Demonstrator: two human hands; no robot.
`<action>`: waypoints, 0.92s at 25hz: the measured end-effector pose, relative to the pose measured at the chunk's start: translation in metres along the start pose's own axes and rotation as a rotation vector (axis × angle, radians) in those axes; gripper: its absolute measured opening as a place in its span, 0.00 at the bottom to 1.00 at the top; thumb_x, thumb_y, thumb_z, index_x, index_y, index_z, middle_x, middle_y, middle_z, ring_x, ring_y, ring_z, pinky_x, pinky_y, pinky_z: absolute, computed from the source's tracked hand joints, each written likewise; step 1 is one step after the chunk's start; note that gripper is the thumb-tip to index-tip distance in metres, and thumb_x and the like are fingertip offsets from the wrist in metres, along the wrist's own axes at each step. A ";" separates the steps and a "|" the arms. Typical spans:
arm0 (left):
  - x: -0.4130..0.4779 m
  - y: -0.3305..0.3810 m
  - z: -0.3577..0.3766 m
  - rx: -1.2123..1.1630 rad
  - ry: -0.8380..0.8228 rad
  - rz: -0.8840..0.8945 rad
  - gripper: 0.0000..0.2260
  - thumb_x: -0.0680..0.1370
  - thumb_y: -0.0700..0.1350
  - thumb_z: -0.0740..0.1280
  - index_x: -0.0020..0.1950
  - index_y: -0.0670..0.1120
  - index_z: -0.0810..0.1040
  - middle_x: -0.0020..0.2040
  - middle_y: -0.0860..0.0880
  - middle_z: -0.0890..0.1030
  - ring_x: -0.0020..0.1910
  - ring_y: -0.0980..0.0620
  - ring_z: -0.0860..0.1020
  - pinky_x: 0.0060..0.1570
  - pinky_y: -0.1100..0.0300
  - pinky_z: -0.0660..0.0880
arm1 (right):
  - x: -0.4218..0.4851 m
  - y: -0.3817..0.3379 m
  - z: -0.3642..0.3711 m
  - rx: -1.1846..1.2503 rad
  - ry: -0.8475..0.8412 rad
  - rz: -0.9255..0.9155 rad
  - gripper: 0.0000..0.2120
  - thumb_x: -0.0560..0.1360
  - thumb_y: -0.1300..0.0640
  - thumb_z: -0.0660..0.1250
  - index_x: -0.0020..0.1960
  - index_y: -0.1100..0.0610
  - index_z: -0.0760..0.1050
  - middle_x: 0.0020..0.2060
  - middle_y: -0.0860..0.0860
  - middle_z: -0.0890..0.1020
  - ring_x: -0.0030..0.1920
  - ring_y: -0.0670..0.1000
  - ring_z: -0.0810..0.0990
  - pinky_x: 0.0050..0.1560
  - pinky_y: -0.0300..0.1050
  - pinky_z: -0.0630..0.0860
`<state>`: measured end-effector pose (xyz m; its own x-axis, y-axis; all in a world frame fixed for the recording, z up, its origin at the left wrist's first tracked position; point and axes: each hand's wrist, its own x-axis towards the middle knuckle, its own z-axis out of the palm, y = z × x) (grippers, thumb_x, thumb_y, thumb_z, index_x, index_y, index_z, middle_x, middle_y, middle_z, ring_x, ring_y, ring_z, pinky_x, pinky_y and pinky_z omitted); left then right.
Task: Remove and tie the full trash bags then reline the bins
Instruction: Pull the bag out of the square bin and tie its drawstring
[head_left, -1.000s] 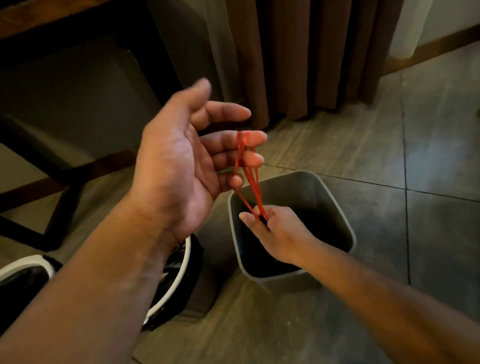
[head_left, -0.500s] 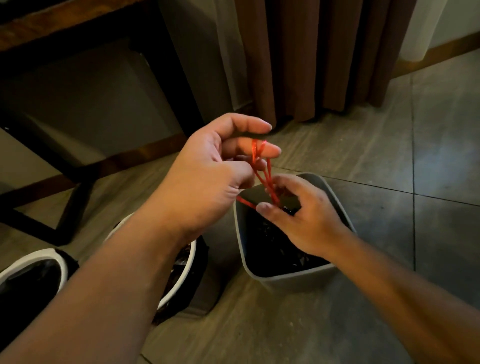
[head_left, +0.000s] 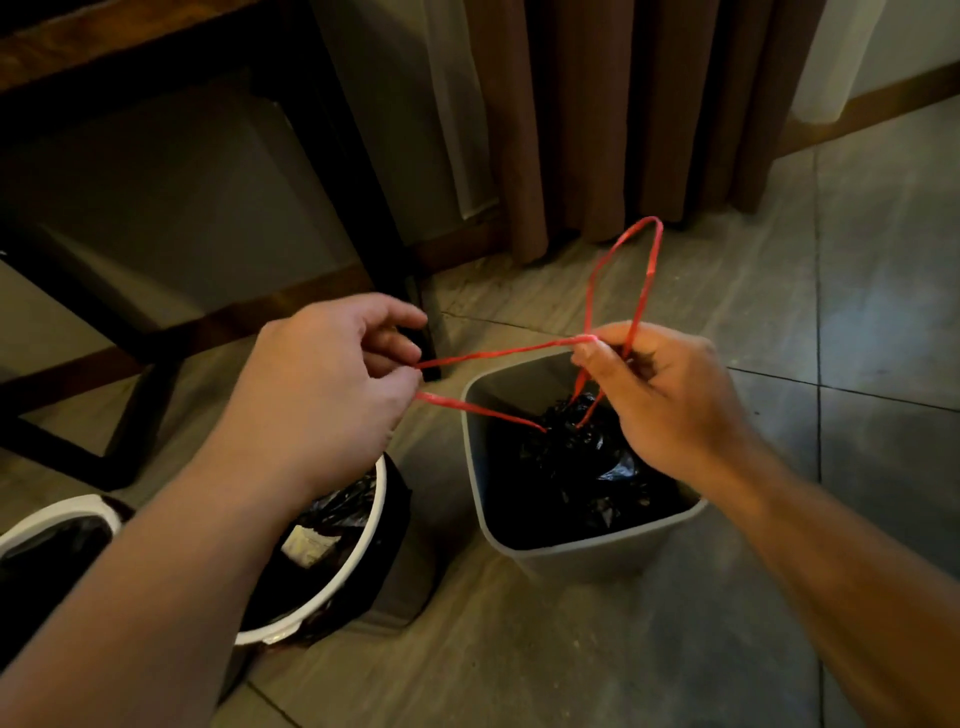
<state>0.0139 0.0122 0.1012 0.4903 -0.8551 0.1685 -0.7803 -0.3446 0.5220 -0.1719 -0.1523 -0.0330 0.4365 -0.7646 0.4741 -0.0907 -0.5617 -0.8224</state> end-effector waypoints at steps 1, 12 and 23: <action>-0.001 -0.004 0.003 0.086 0.022 0.012 0.14 0.79 0.43 0.74 0.61 0.59 0.82 0.42 0.62 0.83 0.44 0.69 0.81 0.38 0.80 0.72 | 0.000 0.002 -0.002 -0.034 -0.042 -0.028 0.10 0.81 0.41 0.66 0.49 0.43 0.83 0.40 0.43 0.85 0.37 0.44 0.84 0.35 0.39 0.79; -0.007 -0.036 0.022 -0.633 -0.238 -0.290 0.09 0.78 0.48 0.73 0.39 0.47 0.82 0.35 0.49 0.79 0.35 0.54 0.77 0.40 0.58 0.78 | 0.021 -0.005 -0.025 0.869 0.121 0.474 0.15 0.72 0.60 0.64 0.27 0.54 0.79 0.46 0.57 0.87 0.51 0.55 0.85 0.56 0.52 0.78; -0.019 -0.035 0.037 -1.752 -0.249 -0.231 0.08 0.79 0.53 0.68 0.53 0.57 0.86 0.75 0.43 0.76 0.74 0.39 0.74 0.70 0.35 0.67 | 0.029 0.014 -0.062 1.136 0.357 0.861 0.15 0.79 0.52 0.64 0.33 0.52 0.73 0.33 0.50 0.76 0.33 0.51 0.78 0.44 0.48 0.82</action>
<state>0.0170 0.0264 0.0488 0.3256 -0.9435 -0.0613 0.6543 0.1780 0.7350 -0.2164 -0.2019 -0.0118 0.3587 -0.8579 -0.3680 0.6082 0.5138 -0.6050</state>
